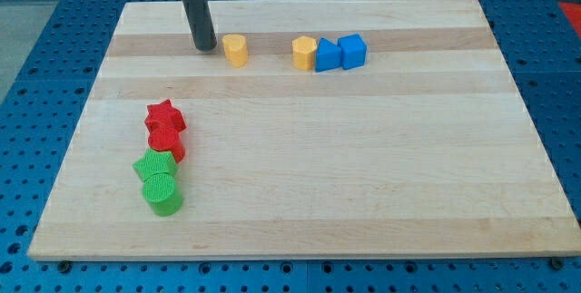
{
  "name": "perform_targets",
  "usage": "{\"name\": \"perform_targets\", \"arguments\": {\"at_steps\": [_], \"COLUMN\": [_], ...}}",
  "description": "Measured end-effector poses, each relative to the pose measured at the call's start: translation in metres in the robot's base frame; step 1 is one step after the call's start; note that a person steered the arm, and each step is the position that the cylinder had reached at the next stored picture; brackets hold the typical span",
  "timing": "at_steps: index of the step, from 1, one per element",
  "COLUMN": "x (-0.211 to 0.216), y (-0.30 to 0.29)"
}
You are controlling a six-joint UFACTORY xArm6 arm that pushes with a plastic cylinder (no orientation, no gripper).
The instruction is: Push the yellow heart closer to the yellow hexagon
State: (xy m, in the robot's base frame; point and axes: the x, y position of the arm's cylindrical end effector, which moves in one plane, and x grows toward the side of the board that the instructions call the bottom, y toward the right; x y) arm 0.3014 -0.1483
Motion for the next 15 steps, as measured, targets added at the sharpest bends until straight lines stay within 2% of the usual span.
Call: {"name": "perform_targets", "arguments": {"at_steps": [2,3,6,8,11,15], "x": [0.001,0.001,0.017,0.019,0.037,0.027], "y": [0.049,0.054,0.053,0.077,0.069,0.083]}}
